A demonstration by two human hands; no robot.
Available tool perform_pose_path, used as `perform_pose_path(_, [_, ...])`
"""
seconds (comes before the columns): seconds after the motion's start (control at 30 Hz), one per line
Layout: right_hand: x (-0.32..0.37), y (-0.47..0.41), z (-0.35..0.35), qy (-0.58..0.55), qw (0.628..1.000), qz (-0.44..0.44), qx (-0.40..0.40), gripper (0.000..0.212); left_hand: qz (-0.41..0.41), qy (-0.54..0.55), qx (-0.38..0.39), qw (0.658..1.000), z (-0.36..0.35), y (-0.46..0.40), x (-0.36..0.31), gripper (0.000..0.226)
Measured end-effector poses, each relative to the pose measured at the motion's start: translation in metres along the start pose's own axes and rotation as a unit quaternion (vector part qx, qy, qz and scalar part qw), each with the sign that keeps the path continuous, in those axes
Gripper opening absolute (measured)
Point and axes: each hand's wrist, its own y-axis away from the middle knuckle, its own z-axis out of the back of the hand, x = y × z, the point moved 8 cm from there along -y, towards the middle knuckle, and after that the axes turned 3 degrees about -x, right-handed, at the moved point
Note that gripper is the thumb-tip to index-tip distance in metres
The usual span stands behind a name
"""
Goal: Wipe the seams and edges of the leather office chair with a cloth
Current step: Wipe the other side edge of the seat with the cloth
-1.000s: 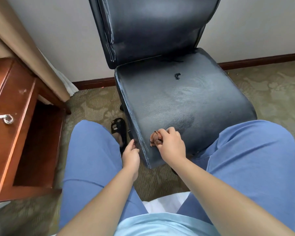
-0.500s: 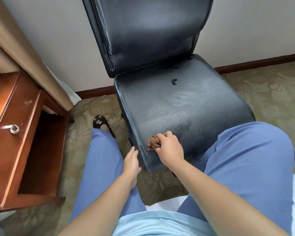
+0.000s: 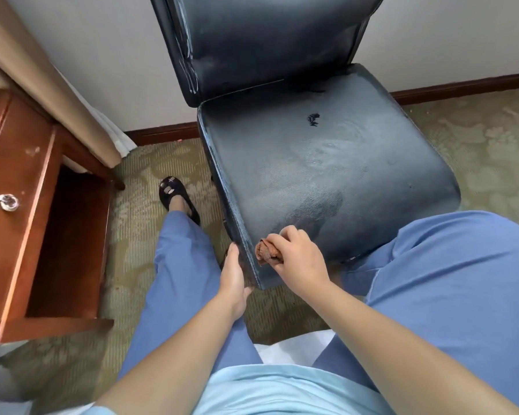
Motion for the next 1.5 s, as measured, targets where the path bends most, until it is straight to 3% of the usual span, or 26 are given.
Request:
perform_pose_path(0.23, [0.002, 0.011, -0.004, 0.007, 0.999, 0.029, -0.016, 0.054, 0.011, 0.009, 0.01, 1.0, -0.004, 0.004, 0.001, 0.044])
perform_pose_path(0.37, [0.01, 0.017, -0.006, 0.027, 0.993, 0.116, -0.026, 0.041, 0.01, 0.006, 0.018, 1.0, -0.007, 0.008, 0.001, 0.042])
perform_pose_path(0.57, [0.022, 0.03, -0.013, 0.133, 0.944, 0.302, -0.026, 0.012, 0.013, -0.011, 0.027, 0.999, -0.003, 0.004, -0.002, 0.039])
perform_pose_path(0.7, [0.03, 0.037, -0.015, 0.163, 0.912, 0.374, -0.042, 0.029, 0.016, -0.008, 0.027, 0.999, -0.004, 0.008, -0.002, 0.04])
perform_pose_path(0.8, [0.032, 0.043, -0.026, 0.193, 0.885, 0.423, -0.024, 0.027, 0.018, -0.006, 0.025, 1.0, -0.003, 0.009, -0.003, 0.041])
perform_pose_path(1.03, [0.037, 0.043, -0.024, 0.165, 0.886, 0.43, -0.059, 0.022, 0.024, 0.003, 0.025, 0.999, -0.003, 0.009, -0.002, 0.039])
perform_pose_path(1.17, [0.027, 0.019, -0.008, 0.068, 0.951, 0.29, -0.083, 0.004, 0.023, -0.002, 0.03, 0.999, -0.003, 0.006, -0.002, 0.042])
perform_pose_path(1.23, [0.026, 0.017, -0.004, 0.046, 0.96, 0.258, -0.099, 0.008, 0.023, -0.007, 0.028, 0.999, -0.003, 0.005, -0.002, 0.042])
perform_pose_path(1.3, [0.031, 0.023, -0.008, 0.071, 0.949, 0.293, -0.088, 0.011, 0.024, -0.002, 0.029, 0.999, -0.002, 0.004, -0.001, 0.042])
perform_pose_path(1.5, [0.048, 0.043, -0.036, 0.185, 0.873, 0.451, -0.028, 0.02, 0.031, 0.005, 0.033, 0.999, -0.004, 0.005, 0.0, 0.039])
